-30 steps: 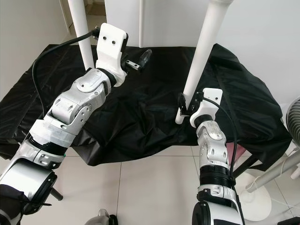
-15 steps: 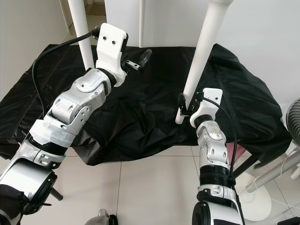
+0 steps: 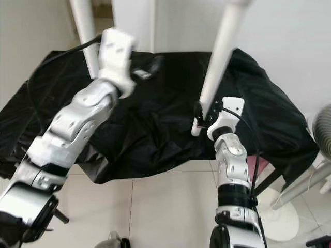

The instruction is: Building children table

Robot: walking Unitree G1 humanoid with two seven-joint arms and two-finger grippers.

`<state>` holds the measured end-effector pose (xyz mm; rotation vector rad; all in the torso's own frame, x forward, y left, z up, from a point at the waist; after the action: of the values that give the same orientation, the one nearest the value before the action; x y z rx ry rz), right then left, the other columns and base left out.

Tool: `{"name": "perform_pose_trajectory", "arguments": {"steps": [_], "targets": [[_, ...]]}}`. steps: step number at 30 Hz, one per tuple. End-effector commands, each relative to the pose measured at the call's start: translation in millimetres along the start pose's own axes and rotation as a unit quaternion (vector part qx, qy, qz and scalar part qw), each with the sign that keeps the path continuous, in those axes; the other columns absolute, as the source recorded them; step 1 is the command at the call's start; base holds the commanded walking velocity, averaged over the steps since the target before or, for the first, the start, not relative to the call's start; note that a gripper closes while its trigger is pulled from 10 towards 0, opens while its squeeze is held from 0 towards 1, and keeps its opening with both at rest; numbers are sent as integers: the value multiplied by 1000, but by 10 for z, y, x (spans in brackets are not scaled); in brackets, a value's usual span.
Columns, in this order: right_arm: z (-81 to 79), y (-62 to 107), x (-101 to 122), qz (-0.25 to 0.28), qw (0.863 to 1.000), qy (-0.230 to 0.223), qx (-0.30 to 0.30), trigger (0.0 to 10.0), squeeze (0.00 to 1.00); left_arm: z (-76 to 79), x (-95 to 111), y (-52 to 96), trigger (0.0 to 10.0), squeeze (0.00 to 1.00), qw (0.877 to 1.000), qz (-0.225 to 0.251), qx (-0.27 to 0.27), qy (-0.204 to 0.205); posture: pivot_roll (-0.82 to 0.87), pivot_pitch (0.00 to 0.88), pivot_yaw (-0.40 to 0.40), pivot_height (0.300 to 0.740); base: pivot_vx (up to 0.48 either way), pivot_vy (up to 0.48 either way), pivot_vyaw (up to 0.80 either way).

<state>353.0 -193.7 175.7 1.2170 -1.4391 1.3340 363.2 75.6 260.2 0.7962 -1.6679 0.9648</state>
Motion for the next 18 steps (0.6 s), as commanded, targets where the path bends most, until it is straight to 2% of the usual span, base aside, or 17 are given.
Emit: {"name": "perform_pose_trajectory", "arguments": {"steps": [1, 2, 11, 13, 15, 18], "targets": [[-4, 7, 63, 22, 1000, -9, -6, 10000, 0, -117, -65, 51, 10000, 0, 1000, -11, 19, -12, 63, 0, 0, 740, 0, 0, 0], [-17, 19, 72, 28, 999, -13, -8, 10000, 0, -156, -113, 92, 10000, 0, 999, -16, 25, -14, 63, 0, 0, 740, 0, 0, 0], [-25, 69, 43, 29, 999, -11, -9, 10000, 0, -168, -189, 130, 10000, 0, 999, -25, 36, -5, 62, 0, 0, 740, 0, 0, 0], [-21, 140, -12, 25, 1000, -9, -16, 10000, 0, -148, -268, 185, 10000, 0, 999, -32, 40, -2, 63, 0, 0, 740, 0, 0, 0], [-52, 283, -114, 15, 1000, -5, -20, 10000, 0, -117, -382, 284, 10000, 0, 998, -44, 48, 6, 63, 0, 0, 740, 0, 0, 0], [-89, 388, -163, 12, 1000, 2, -19, 10000, 0, -91, -435, 368, 10000, 0, 998, -46, 50, 10, 59, 0, 0, 740, 0, 0, 0]]}}
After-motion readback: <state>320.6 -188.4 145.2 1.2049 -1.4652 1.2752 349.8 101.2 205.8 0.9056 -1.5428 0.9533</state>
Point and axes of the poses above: a point about 5 cm out from each wrist's last joint towards the gripper, its own y axis pointing back from the gripper into the wrist, its own x axis along the axis of the wrist's last joint, z = x × y, the point moved 2 cm from there along -y, pointing out of the wrist towards the gripper, and after that the axes turned 1 degree about y, right-handed, at the moved point
